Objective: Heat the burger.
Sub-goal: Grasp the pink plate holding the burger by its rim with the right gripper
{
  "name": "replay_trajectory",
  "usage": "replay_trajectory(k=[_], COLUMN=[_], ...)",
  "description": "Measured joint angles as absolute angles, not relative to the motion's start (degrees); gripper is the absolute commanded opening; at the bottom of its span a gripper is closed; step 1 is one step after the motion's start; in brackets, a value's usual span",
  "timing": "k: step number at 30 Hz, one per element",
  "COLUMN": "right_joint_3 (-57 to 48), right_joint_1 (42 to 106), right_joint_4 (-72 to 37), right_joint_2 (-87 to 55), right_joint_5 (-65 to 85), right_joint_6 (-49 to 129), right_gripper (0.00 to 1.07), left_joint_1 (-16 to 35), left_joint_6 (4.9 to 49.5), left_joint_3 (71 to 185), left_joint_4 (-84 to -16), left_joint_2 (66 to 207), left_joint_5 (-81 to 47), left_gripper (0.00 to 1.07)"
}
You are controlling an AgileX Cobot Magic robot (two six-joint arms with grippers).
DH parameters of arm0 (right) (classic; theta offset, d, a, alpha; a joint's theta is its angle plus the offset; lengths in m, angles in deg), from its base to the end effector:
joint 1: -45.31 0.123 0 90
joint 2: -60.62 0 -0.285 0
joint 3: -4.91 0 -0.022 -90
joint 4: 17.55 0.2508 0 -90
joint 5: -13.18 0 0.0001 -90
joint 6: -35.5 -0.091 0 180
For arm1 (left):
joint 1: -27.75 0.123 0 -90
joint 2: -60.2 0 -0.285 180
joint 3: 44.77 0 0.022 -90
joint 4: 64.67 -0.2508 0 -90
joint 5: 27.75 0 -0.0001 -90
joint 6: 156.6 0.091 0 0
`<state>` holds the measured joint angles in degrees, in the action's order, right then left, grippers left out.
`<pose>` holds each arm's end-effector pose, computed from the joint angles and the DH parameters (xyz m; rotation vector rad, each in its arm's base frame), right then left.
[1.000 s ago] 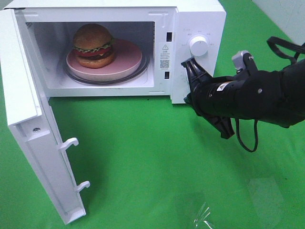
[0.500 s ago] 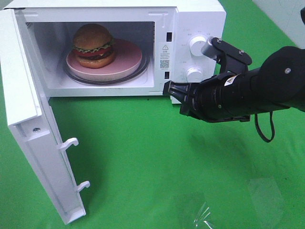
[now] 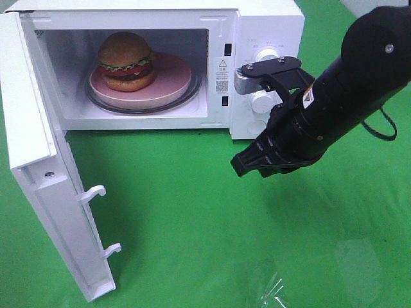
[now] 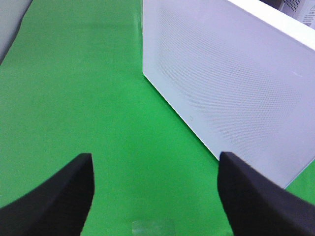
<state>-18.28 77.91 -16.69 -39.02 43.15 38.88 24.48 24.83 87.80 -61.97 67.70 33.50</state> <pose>0.2624 0.1686 0.2055 -0.8132 2.5529 0.1773 -0.0086 -0.0033 0.2821 0.0862 2.0258 -0.0765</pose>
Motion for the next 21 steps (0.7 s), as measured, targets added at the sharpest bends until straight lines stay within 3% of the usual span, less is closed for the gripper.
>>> replay_trajectory(k=[5,7,10,12,21], right_joint_3=[-16.44,-15.47,-15.47,-15.47,-15.47], right_joint_1=[77.91,77.91,77.91,77.91,77.91], right_joint_4=[-20.02,-21.33,-21.39,-21.85,-22.60], right_joint_2=[-39.02,-39.02,-39.02,-39.02,-39.02], right_joint_5=[47.73,51.69,52.09,52.66,50.25], right_joint_6=[45.82,59.17,62.20,76.70,100.02], right_gripper=[0.02,0.02,0.02,0.03,0.10], left_joint_1=[24.48,24.48,24.48,24.48,24.48], left_joint_6=[24.83,24.83,24.83,24.83,24.83], left_joint_3=[87.80,87.80,87.80,87.80,87.80], left_joint_4=[-61.97,-61.97,-61.97,-61.97,-61.97], left_joint_2=[67.70,67.70,67.70,67.70,67.70], left_joint_5=[33.50,33.50,33.50,33.50,33.50], left_gripper=[0.65,0.65,0.65,0.65,0.65])
